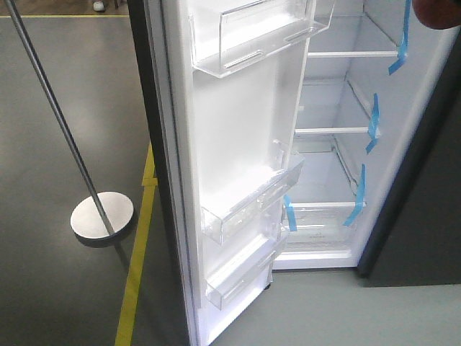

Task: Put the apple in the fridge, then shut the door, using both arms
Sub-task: 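Approach the refrigerator shelves, bringing the apple toward the opening, then hold the apple in the right gripper in front of the shelves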

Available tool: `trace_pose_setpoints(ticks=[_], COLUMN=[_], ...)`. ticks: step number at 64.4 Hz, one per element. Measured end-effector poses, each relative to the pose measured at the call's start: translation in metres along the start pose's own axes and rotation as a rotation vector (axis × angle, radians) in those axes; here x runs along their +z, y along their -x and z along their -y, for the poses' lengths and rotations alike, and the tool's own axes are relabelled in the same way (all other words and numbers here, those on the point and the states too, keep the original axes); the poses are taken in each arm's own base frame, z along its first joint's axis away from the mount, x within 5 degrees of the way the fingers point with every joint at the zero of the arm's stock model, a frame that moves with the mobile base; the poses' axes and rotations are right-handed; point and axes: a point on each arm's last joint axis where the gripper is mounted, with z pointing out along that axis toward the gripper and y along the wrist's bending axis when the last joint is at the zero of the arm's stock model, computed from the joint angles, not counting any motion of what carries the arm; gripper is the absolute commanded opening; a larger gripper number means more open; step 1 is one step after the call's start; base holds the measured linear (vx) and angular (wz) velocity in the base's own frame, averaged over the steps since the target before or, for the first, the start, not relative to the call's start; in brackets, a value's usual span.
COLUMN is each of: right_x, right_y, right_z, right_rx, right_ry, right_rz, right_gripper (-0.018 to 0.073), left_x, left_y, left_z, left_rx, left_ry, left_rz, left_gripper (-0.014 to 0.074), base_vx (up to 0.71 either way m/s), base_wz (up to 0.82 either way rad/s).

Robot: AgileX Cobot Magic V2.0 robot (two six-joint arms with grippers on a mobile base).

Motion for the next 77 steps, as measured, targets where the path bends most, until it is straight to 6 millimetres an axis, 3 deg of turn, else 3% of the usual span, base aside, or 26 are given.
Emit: trace_pose_setpoints(ticks=[77], right_x=[0.0], right_y=[0.0], right_z=[0.0], right_rx=[0.0], right_ry=[0.0], right_rz=[0.0], right_gripper=[0.0159], left_x=[0.0], left_y=[0.0], left_z=[0.0], left_rx=[0.0], left_ry=[0.0], left_rz=[0.0], left_gripper=[-0.0006], base_vx=[0.08], base_wz=[-0.03])
